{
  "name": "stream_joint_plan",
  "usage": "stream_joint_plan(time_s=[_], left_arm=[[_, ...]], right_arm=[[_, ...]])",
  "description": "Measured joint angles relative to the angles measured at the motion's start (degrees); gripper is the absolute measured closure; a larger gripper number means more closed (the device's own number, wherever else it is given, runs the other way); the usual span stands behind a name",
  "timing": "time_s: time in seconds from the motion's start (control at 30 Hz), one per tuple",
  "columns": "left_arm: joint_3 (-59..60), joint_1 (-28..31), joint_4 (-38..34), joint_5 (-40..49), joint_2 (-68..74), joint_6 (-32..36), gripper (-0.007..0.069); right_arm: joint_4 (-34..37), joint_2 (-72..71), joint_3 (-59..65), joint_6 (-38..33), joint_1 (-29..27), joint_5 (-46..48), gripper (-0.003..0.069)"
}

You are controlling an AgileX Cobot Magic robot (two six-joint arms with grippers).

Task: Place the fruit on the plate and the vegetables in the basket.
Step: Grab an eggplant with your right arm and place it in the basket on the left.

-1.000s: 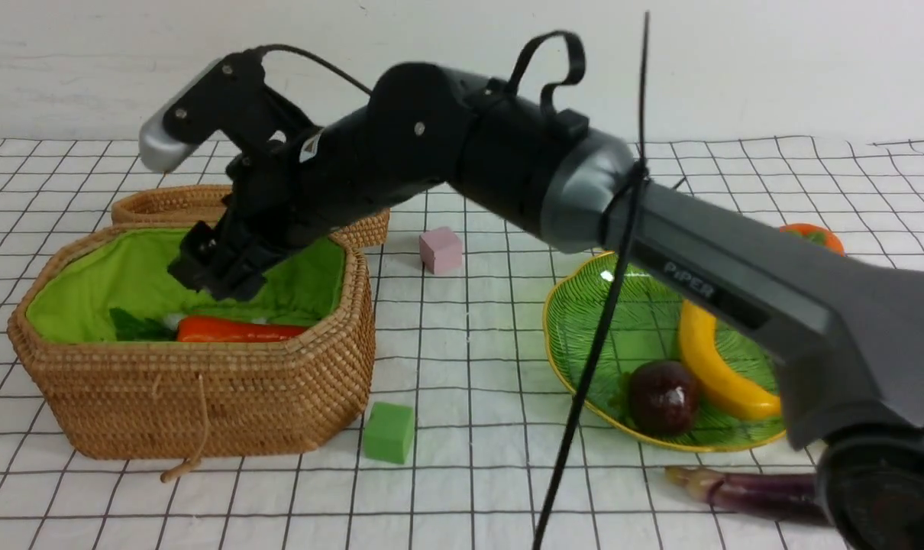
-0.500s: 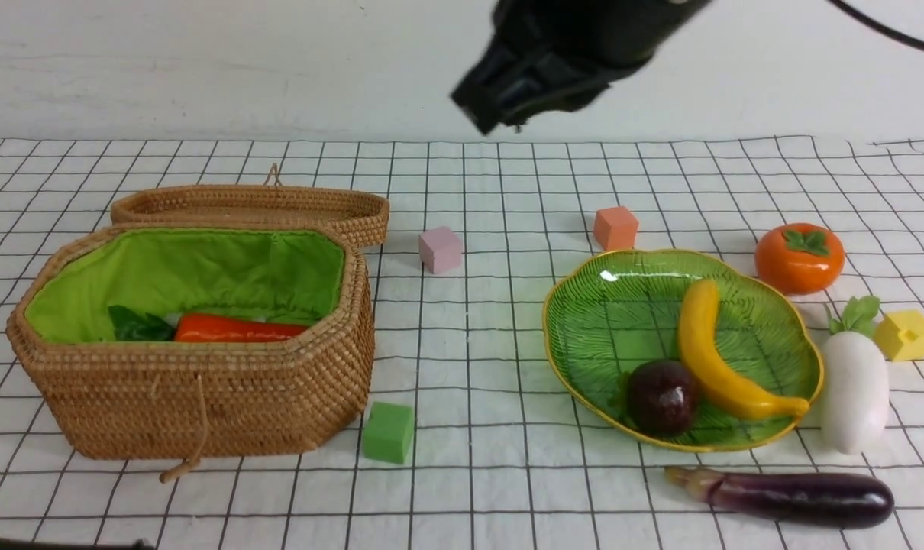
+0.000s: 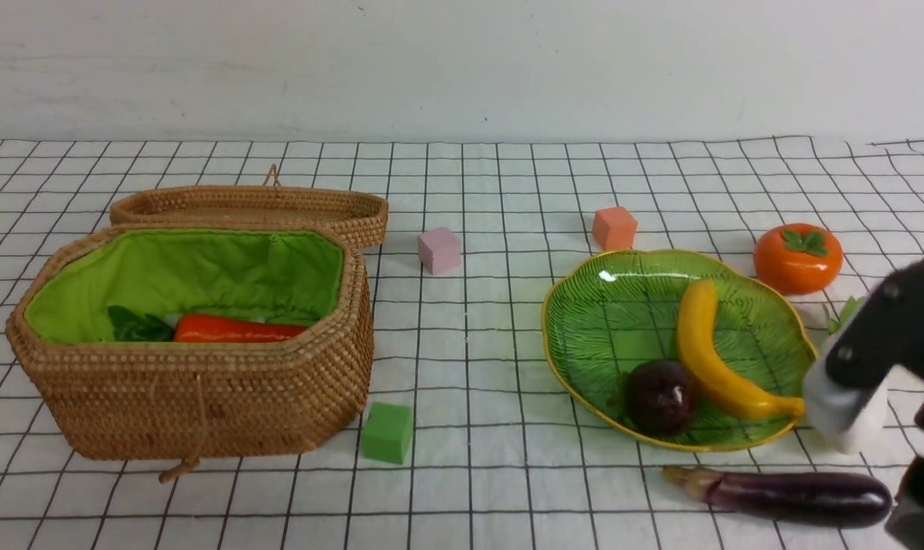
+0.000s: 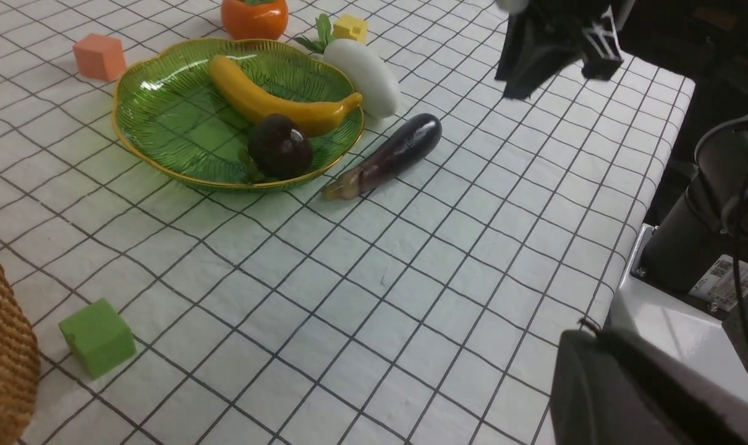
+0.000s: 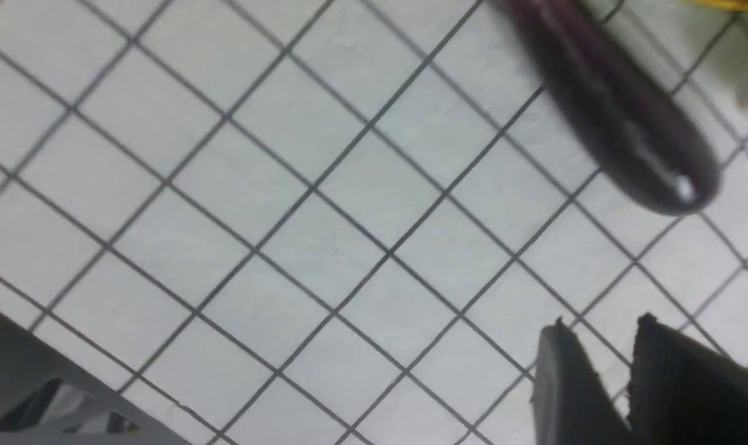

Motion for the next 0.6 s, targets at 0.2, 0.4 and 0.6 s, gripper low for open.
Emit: stream_joint_plan(time_s=[0.2, 0.4, 0.6], left_arm=[[0.00, 0.00, -0.58, 0.00, 0.00, 0.16, 0.0638], [0.00, 0.00, -0.72, 0.87, 0.00, 0.16, 0.0638], [0.00, 0.00, -0.76, 1.83, 0.00, 0.16, 0.0638]], right_arm=[[0.37, 6.09, 5.90, -9.36, -4.30, -12.73, 0.0099], [0.32, 15.30, 5.90, -13.98, -9.44, -22.83, -0.0016], [1.41, 21.50, 5.62, -18.39, -11.63, -28.30, 0.0044]])
